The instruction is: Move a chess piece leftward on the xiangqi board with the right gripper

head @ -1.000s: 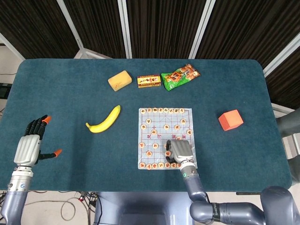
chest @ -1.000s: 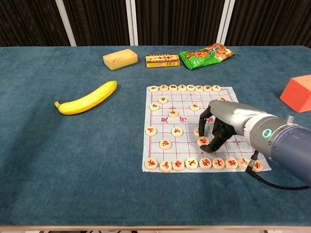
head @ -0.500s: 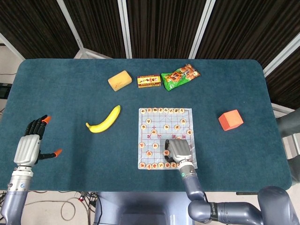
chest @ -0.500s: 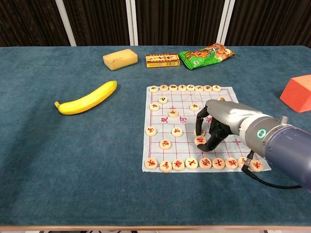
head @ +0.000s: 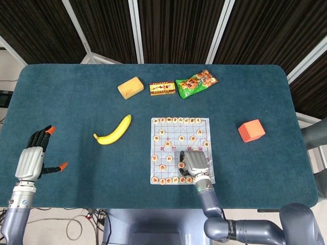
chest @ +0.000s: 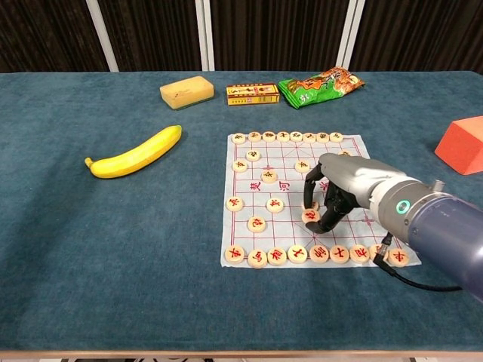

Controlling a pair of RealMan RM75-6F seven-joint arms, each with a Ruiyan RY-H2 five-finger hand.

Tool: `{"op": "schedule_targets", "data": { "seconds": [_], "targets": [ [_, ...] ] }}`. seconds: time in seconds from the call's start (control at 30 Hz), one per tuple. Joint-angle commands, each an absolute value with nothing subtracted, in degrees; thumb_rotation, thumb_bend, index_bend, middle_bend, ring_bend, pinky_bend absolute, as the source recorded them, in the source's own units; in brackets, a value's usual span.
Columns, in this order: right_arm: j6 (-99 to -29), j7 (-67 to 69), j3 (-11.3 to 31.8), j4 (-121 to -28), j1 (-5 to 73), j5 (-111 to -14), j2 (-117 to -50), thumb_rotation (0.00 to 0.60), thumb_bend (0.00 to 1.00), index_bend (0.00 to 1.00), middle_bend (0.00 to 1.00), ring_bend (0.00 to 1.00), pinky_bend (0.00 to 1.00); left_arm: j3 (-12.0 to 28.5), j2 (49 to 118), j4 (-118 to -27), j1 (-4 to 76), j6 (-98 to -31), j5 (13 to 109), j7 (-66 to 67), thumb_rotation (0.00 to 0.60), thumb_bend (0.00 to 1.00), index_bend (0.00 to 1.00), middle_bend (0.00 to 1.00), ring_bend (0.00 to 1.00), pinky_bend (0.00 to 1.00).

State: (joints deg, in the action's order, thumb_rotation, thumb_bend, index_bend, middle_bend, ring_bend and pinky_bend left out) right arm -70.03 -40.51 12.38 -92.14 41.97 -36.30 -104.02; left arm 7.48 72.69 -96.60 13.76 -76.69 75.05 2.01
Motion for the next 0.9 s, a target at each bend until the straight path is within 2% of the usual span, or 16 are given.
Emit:
{"op": "schedule_targets", "data": {
  "seconds": [0.03, 0.3, 0.9],
  "targets": [
    [-70.1, -40.5, 12.4, -92.0, 41.9, -36.4, -104.1, 0.600, 0.40, 0.57, 1.00, 1.00, 1.00, 7.5, 72.6, -96.7, 13.8, -76.6, 75.0, 2.0, 0.600, 0.00, 0.00, 0.00, 0.00, 0.00],
    [-70.9, -40.5, 12.1, -92.0, 41.4, -37.4, -104.5, 0.600, 0.40, 0.52, 1.00, 1.00, 1.00, 7.5, 72.5, -97.0, 13.8, -76.5, 74.9, 1.9, 0.600, 0.00, 0.00, 0.00, 0.00, 0.00],
    [-71.3, -40.4, 12.6, -92.3, 40.6, -38.3, -104.8, 0.600, 0.40, 0.49, 1.00, 1.00, 1.00, 7.4, 72.4, -97.1, 13.7, -76.6, 74.8, 1.9, 0.600, 0.00, 0.00, 0.00, 0.00, 0.00]
  ]
}}
